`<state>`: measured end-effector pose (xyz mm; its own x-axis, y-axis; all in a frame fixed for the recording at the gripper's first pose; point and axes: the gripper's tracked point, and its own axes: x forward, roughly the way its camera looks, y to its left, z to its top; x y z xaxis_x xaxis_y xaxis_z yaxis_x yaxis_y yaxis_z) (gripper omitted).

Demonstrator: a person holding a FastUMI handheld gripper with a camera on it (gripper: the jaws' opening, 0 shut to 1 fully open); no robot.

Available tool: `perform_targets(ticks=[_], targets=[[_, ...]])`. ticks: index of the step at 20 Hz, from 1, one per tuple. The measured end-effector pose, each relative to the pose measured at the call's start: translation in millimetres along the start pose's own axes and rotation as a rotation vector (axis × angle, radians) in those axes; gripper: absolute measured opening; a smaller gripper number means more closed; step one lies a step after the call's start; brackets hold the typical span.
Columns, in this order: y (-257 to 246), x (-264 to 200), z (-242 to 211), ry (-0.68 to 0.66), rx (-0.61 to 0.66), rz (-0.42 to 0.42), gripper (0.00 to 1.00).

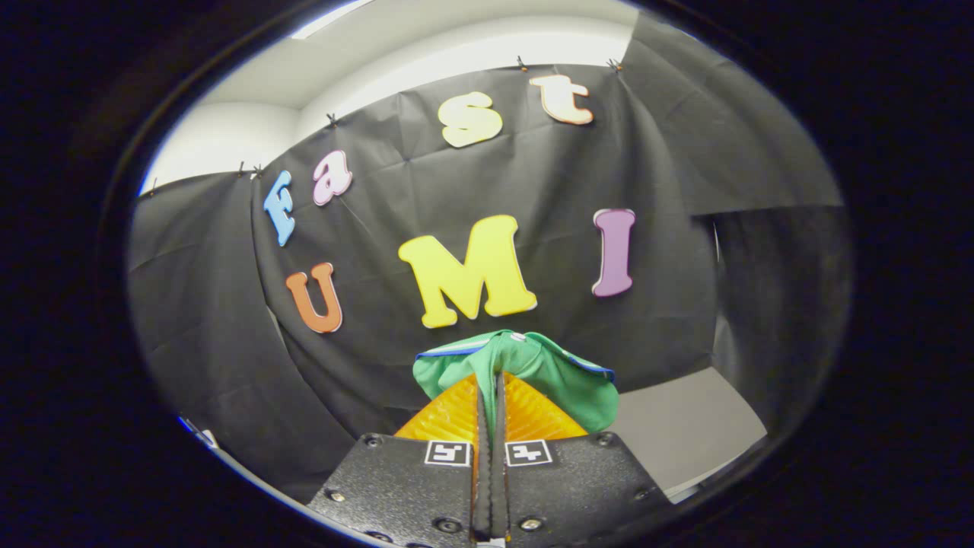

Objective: Put the clothes into the washing machine and then close the washing machine lid.

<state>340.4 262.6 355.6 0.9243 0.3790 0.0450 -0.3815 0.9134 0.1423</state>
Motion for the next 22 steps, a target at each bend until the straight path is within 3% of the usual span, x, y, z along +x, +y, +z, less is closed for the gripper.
perform_targets(ticks=[4,8,14,22], targets=[[52,19,1,-0.013,-0.068,0.057,0.04],[94,55,-31,0.047,-0.073,0.092,0.04],[132,115,-113,0.192,-0.081,0.118,0.04],[142,181,-222,0.374,-0.053,0.097,0.04]])
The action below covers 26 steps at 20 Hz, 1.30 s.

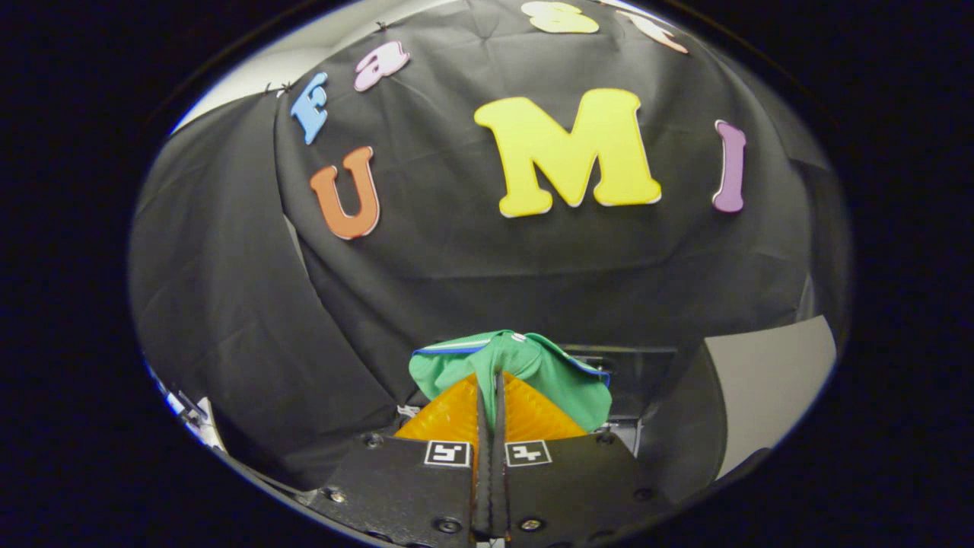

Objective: Put the clothes into the washing machine and then close the washing machine lid.

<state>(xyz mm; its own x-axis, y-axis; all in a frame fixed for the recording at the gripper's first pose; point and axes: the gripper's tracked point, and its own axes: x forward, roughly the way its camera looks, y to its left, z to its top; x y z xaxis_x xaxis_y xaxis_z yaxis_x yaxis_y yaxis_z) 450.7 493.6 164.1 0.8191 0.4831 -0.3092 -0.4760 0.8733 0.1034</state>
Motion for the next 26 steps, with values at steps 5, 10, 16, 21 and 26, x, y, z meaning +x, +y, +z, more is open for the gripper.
perform_targets(ticks=[5,10,16,21,26], targets=[[-17,59,-53,0.104,0.012,-0.033,0.04],[-45,109,-107,0.230,0.078,-0.093,0.04],[-79,149,-181,0.404,0.154,-0.187,0.04],[-89,156,-240,0.542,0.189,-0.237,0.04],[-92,153,-244,0.568,0.179,-0.263,0.07]])
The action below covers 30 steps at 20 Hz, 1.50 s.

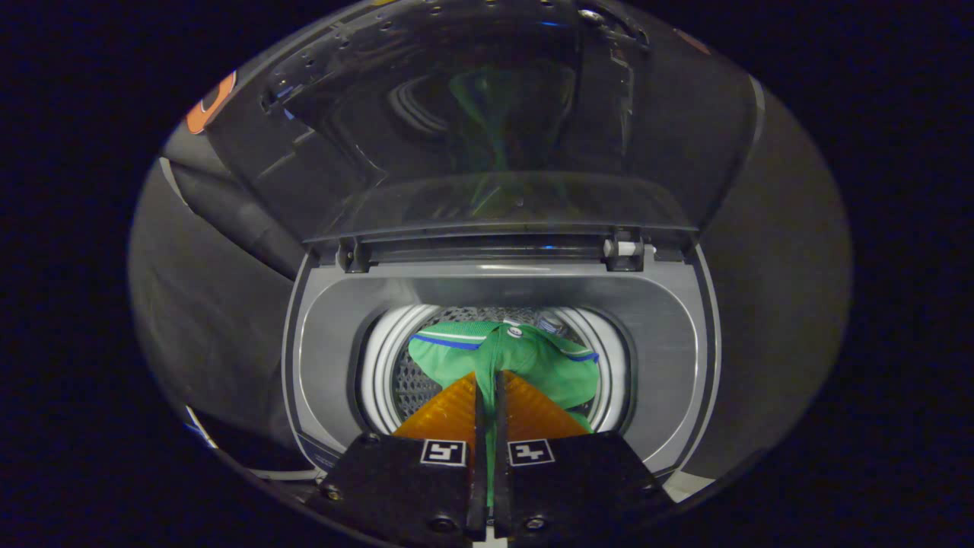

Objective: Put the clothes into the washing machine and then close the washing machine lid.

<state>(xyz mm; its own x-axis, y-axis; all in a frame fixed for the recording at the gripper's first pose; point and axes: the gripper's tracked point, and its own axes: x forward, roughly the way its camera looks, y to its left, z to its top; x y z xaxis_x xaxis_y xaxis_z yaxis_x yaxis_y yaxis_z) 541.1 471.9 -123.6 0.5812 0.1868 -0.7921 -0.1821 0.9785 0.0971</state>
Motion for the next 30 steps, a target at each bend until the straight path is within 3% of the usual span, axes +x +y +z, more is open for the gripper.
perform_targets(ticks=[4,8,19,24,30], targets=[[0,-4,5,-0.048,-0.051,-0.024,0.14],[5,-12,-7,-0.051,-0.021,-0.017,0.99],[-13,-45,-20,-0.106,-0.023,-0.034,0.96],[-15,-95,2,-0.236,-0.086,-0.028,0.96],[-8,-173,50,-0.491,-0.169,-0.029,0.96]])
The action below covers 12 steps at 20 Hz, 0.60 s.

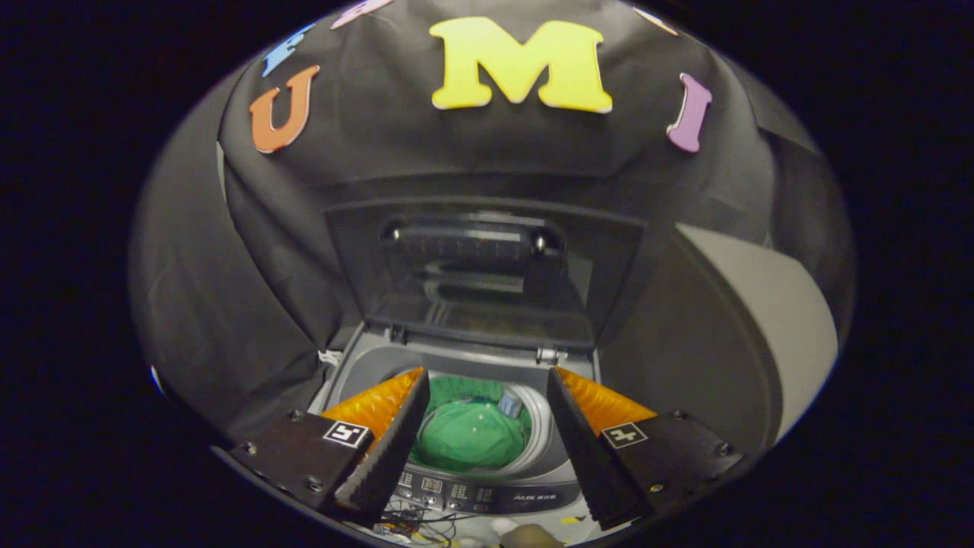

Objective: Put the clothes into the washing machine and then close the washing machine lid.

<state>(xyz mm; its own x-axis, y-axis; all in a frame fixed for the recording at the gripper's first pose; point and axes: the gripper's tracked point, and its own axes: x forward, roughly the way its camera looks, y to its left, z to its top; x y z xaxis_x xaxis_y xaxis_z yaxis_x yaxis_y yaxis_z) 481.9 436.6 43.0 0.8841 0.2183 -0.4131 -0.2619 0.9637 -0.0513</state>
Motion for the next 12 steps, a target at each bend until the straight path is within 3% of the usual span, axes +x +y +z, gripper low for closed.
perform_targets(ticks=[7,12], targets=[[8,-52,87,-0.220,-0.021,0.005,0.96],[19,-59,139,-0.285,0.004,0.006,0.97]])
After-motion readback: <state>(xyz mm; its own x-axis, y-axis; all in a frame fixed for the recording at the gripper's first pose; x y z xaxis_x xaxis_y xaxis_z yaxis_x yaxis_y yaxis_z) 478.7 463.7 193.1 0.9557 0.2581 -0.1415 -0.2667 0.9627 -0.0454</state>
